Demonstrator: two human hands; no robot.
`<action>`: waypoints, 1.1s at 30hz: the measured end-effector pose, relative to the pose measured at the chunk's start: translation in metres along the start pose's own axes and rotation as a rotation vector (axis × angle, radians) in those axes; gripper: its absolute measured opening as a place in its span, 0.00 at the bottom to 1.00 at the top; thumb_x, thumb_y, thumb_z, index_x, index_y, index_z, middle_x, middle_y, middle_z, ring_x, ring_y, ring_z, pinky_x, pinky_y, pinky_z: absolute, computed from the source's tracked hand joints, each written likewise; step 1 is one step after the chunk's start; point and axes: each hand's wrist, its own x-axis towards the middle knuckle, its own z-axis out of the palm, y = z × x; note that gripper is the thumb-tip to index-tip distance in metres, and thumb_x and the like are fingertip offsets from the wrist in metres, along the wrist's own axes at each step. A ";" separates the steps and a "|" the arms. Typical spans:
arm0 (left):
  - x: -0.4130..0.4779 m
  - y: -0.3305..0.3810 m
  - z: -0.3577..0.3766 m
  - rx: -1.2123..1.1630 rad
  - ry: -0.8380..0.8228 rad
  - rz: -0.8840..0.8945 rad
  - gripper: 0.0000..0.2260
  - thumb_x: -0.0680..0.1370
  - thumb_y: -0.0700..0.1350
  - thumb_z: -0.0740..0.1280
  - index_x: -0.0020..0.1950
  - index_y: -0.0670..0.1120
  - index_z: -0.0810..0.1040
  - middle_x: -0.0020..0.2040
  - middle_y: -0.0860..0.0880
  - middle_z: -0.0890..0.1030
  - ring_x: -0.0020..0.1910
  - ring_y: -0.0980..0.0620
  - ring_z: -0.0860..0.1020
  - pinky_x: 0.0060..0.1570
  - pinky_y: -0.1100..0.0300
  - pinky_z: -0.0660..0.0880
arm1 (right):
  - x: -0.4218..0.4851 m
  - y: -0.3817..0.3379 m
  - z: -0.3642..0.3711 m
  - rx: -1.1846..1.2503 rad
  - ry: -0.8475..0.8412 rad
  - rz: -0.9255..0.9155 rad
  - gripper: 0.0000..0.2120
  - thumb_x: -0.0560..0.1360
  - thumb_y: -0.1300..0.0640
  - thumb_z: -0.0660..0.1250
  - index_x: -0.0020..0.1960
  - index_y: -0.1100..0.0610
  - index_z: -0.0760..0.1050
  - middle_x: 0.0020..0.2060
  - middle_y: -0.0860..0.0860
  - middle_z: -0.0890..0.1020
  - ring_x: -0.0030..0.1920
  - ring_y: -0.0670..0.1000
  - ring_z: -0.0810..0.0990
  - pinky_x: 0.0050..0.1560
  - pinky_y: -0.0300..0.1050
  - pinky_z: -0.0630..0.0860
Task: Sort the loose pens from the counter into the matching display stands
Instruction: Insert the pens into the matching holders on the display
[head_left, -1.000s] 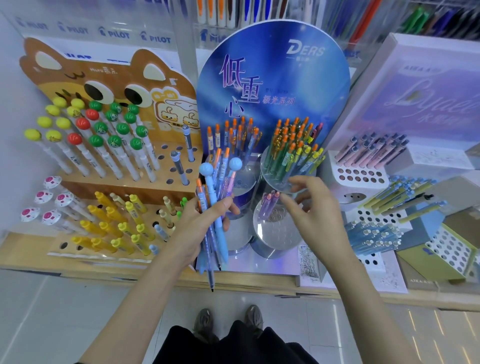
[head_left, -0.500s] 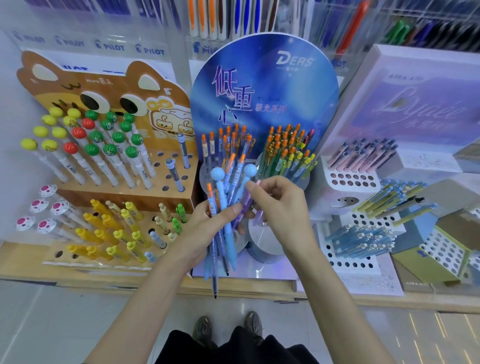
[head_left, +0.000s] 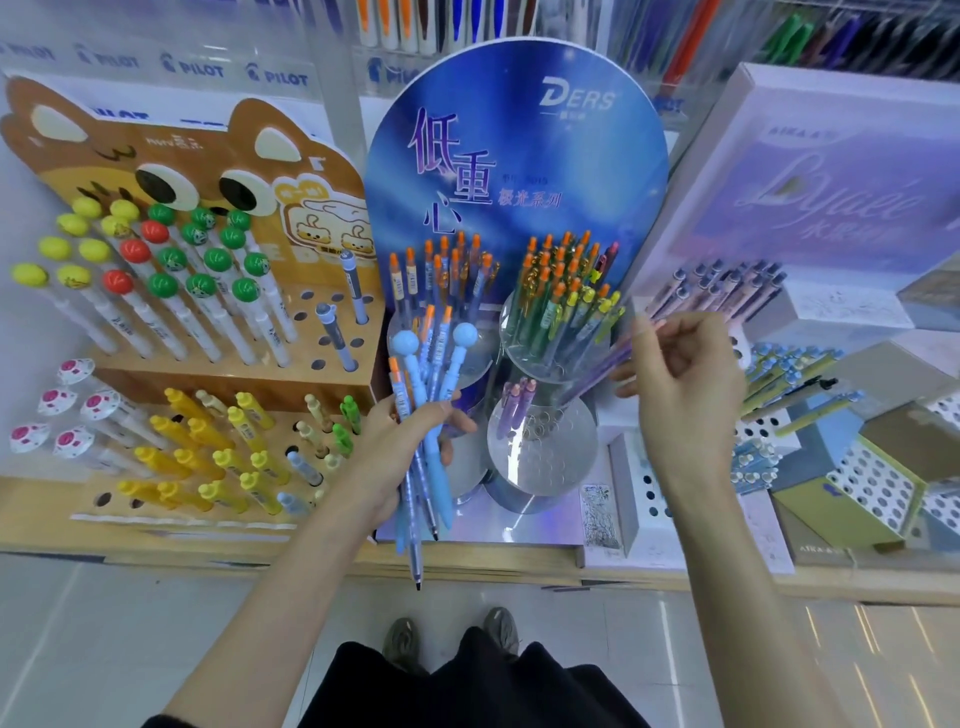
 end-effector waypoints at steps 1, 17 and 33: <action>0.000 -0.001 0.001 0.004 0.000 -0.002 0.06 0.79 0.36 0.61 0.45 0.43 0.76 0.33 0.47 0.83 0.22 0.54 0.72 0.23 0.64 0.70 | -0.003 0.008 0.002 -0.023 -0.027 0.015 0.09 0.78 0.53 0.66 0.41 0.48 0.68 0.32 0.48 0.79 0.30 0.49 0.81 0.31 0.45 0.77; 0.000 -0.007 -0.001 0.019 0.003 0.052 0.05 0.79 0.37 0.61 0.48 0.44 0.76 0.35 0.48 0.83 0.23 0.55 0.73 0.24 0.65 0.70 | -0.016 0.035 0.028 -0.141 -0.178 0.006 0.11 0.77 0.55 0.67 0.41 0.47 0.66 0.36 0.50 0.80 0.37 0.53 0.82 0.42 0.57 0.79; -0.006 0.000 -0.005 -0.010 0.034 0.046 0.05 0.79 0.36 0.61 0.46 0.44 0.75 0.33 0.48 0.82 0.23 0.55 0.72 0.24 0.65 0.70 | -0.031 0.037 0.033 -0.143 -0.213 -0.068 0.09 0.78 0.64 0.65 0.50 0.52 0.68 0.41 0.45 0.80 0.38 0.41 0.82 0.35 0.30 0.73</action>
